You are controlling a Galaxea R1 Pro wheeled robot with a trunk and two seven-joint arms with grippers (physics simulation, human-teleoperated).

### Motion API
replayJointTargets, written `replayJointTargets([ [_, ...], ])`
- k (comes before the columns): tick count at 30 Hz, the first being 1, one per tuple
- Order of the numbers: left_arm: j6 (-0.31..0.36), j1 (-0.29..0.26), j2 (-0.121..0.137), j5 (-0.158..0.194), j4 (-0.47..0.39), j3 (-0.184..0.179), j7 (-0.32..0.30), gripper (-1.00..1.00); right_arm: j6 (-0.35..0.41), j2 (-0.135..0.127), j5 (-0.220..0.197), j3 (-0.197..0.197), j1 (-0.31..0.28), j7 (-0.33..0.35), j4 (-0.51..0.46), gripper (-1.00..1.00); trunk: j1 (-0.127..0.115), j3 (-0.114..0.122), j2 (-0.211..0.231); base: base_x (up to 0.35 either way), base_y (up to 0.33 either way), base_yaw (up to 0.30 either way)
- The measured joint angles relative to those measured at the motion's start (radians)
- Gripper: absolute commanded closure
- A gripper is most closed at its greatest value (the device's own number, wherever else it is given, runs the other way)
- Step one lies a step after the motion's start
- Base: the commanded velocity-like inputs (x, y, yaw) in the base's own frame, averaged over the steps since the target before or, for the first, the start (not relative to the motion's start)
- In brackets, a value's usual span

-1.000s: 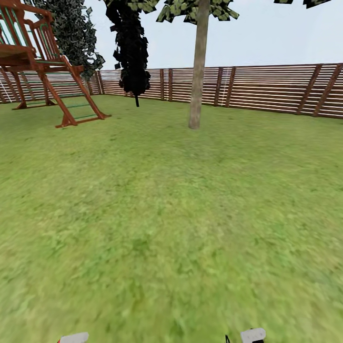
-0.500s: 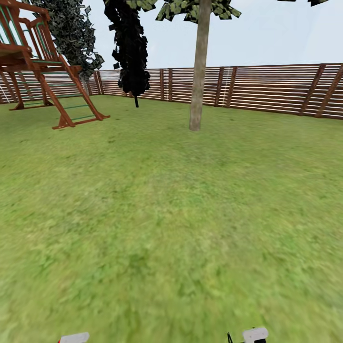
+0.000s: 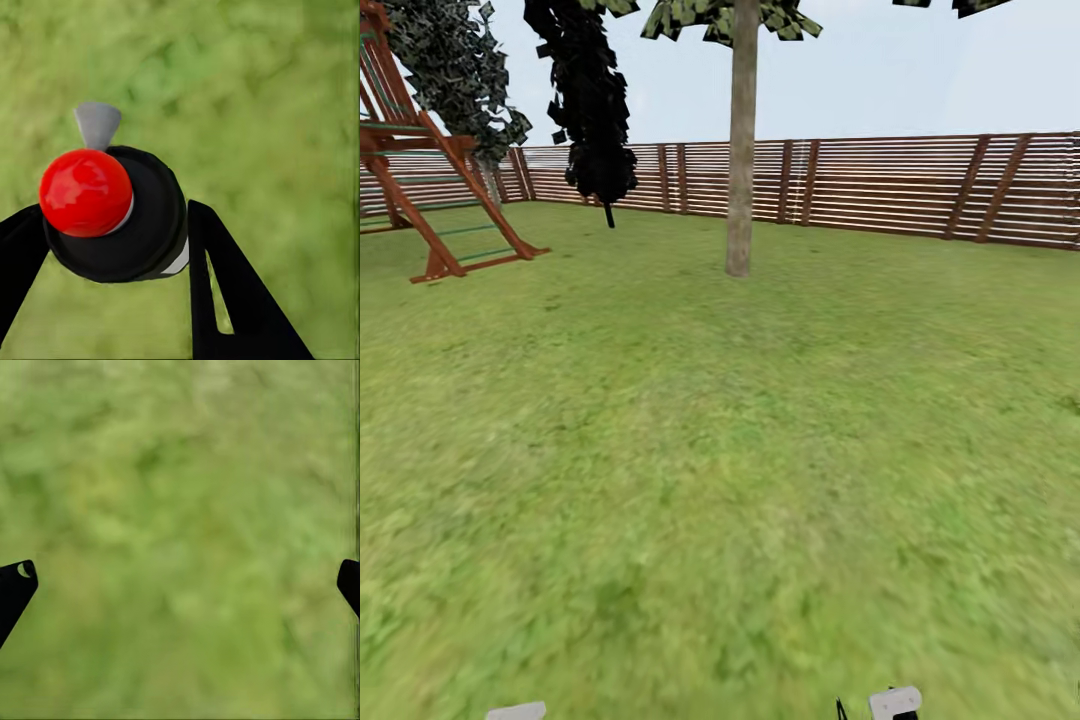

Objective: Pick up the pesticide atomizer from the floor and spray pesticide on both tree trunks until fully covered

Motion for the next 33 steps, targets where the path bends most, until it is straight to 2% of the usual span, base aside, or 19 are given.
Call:
replayJointTargets([
  [5,0.000,0.002,0.000,0.000,0.000,0.000,0.000,1.00,0.000,0.001,0.000,0.000,0.000,0.000,0.000,-1.00,0.000,0.000,0.000,0.339,0.000,-0.152],
  [33,0.000,0.003,0.000,0.000,0.000,0.000,0.000,1.00,0.000,-0.003,0.002,0.001,0.000,0.000,0.000,-1.00,0.000,0.000,0.000,0.338,0.000,-0.002],
])
